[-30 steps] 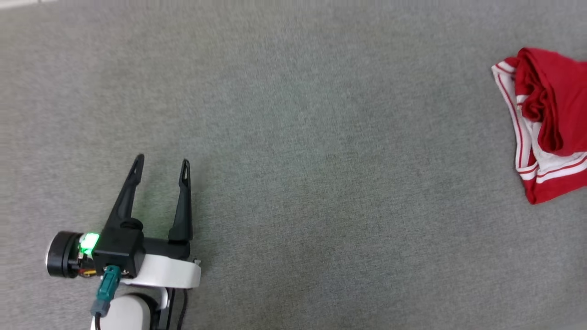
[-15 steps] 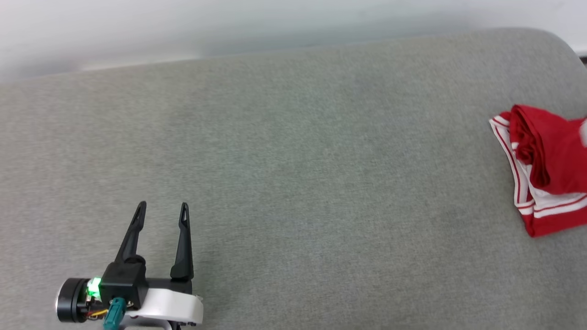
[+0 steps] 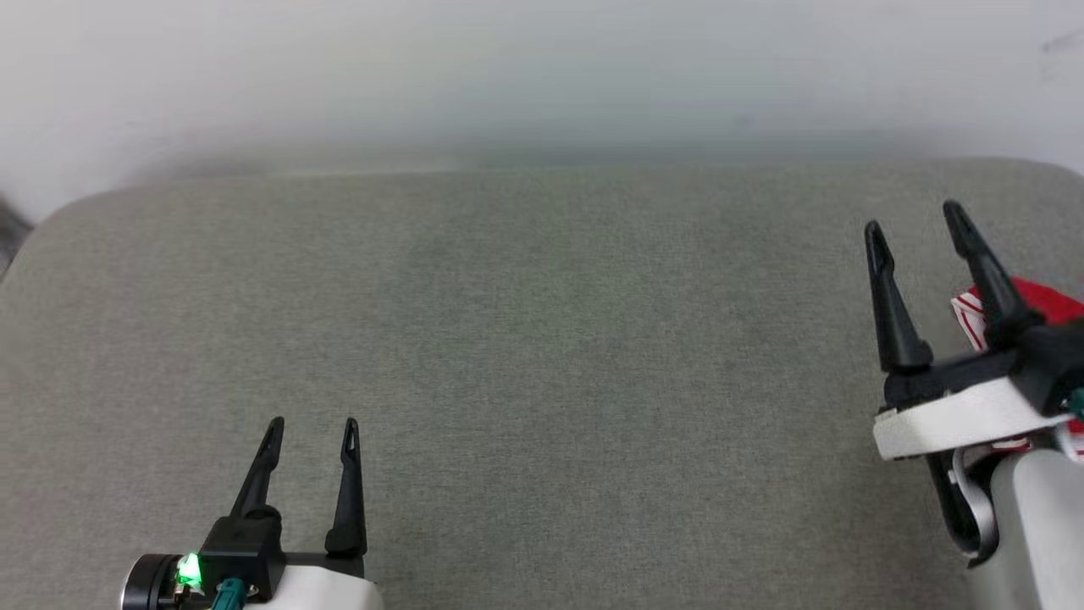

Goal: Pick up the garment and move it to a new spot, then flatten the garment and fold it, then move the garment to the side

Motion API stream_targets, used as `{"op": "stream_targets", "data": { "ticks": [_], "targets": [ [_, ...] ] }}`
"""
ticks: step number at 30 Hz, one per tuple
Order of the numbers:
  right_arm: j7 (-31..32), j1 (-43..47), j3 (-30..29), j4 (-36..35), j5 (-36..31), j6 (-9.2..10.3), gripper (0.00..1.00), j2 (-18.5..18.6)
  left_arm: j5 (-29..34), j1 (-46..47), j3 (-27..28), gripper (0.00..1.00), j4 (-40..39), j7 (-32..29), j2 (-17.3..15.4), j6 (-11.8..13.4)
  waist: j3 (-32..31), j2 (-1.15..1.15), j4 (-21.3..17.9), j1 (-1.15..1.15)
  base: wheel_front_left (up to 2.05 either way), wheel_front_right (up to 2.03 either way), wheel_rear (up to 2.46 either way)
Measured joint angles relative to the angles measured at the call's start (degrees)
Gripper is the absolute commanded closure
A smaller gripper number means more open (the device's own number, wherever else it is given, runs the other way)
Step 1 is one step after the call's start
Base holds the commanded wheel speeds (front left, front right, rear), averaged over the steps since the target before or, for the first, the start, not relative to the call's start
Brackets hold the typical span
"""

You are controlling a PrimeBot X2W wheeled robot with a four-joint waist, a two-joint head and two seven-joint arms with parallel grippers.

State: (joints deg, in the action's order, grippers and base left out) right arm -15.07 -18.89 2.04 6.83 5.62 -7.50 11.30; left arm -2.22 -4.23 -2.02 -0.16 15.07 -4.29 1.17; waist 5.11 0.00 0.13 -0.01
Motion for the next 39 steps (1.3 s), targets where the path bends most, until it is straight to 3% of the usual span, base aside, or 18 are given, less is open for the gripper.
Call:
{"op": "stream_targets", "data": {
  "ticks": [21, 31, 32, 39],
  "targets": [
    [-0.01, 23.18, -4.42, -6.77, -0.26, 0.00, 0.00, -7.99, -0.76, -3.49, 0.35, 0.00, 1.90, 0.00, 1.04, -0.68, -5.33, 0.00, -0.30, 0.00, 0.00, 0.00, 0.00],
    [-0.01, 24.52, -4.89, -6.49, 1.10, 0.00, 0.00, -8.24, -1.09, -3.76, 1.07, 0.00, 2.45, 0.00, 1.19, -1.31, -5.88, 0.00, -0.32, 0.01, 0.00, 0.00, 0.00],
    [-0.01, 24.52, -4.90, -6.41, 1.30, 0.00, 1.00, -8.24, -1.21, -3.76, 1.22, 1.00, 2.49, 0.00, 1.20, -1.45, -5.90, 0.00, -0.31, 0.01, 0.00, 0.00, 0.00],
    [0.51, 25.22, -4.68, -3.49, 3.31, 0.00, 1.00, -8.25, -3.30, -4.09, 1.00, 1.00, 5.73, -0.74, 1.36, -1.58, -5.91, 0.00, -0.30, 0.01, 0.00, 0.00, 0.00]
  ]
}}
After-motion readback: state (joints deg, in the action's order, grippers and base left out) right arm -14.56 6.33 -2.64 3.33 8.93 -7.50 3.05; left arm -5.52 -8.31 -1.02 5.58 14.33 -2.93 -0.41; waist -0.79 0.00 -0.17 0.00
